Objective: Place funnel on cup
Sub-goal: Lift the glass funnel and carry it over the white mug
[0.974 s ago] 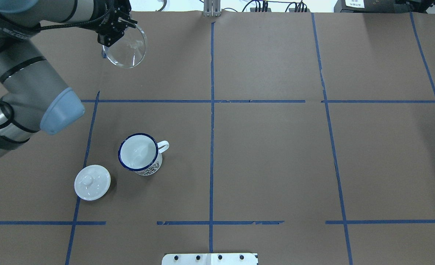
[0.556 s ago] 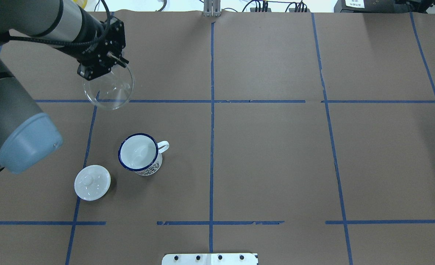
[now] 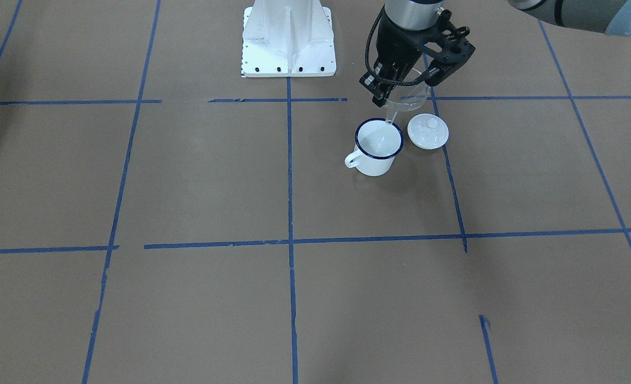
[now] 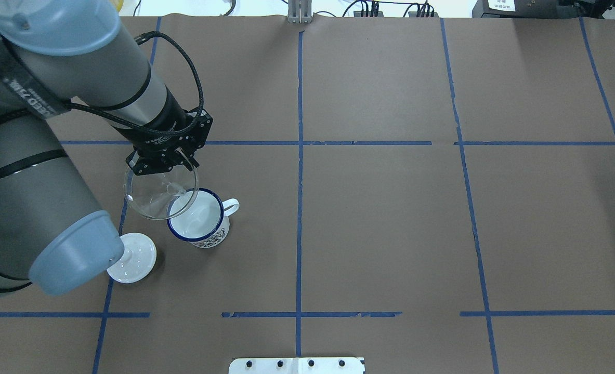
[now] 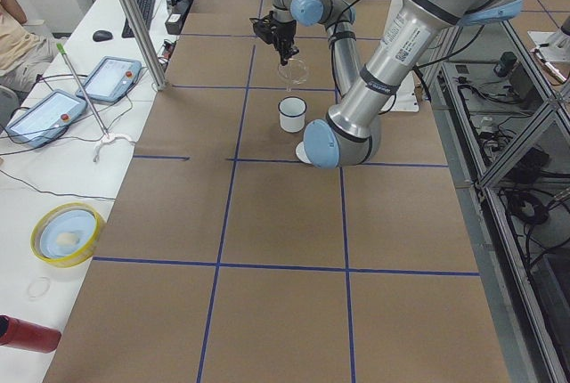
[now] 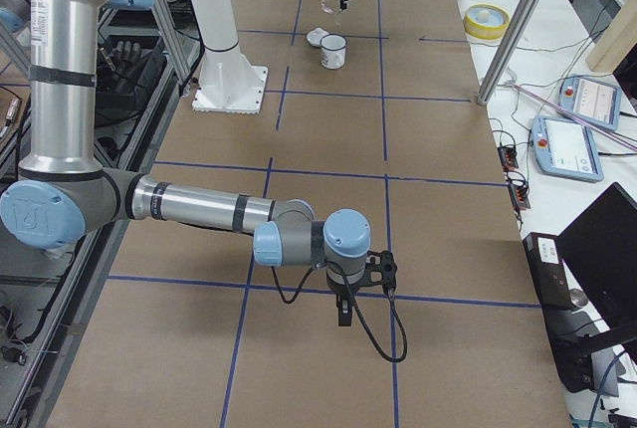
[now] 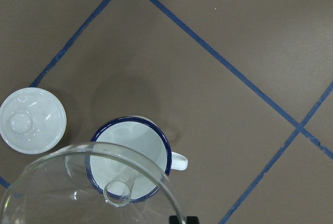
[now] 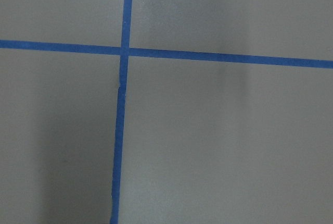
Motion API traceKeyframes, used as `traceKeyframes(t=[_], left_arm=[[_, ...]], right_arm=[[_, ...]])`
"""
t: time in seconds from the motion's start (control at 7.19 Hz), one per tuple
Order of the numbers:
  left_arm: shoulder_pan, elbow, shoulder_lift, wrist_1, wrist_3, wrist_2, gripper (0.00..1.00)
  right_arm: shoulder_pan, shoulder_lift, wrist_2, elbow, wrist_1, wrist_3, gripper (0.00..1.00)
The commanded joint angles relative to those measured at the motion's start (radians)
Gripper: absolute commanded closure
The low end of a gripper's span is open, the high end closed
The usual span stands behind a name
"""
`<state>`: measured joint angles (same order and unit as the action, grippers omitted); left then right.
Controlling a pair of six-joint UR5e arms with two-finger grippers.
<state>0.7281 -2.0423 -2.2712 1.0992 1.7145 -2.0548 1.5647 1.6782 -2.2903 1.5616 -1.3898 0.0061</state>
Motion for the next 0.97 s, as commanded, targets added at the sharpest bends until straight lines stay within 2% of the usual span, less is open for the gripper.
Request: traceKeyframes(t=[0.0, 0.42, 0.83], left_arm=[[-0.002, 0.085, -0.011, 0.011, -0.056, -0.001, 1.0], [-0.091, 0.187, 0.004, 0.125, -0.078, -0.002, 1.0], [-0.104, 0.197, 0.05, 0.18, -0.093, 0.001, 1.0]], right_arm=[[0.0, 0.0, 0.0, 0.0, 0.0, 0.0, 0.0], [0.0, 0.0, 0.0, 0.0, 0.0, 0.0, 0.0], [0.0, 0.0, 0.0, 0.0, 0.0, 0.0, 0.0]])
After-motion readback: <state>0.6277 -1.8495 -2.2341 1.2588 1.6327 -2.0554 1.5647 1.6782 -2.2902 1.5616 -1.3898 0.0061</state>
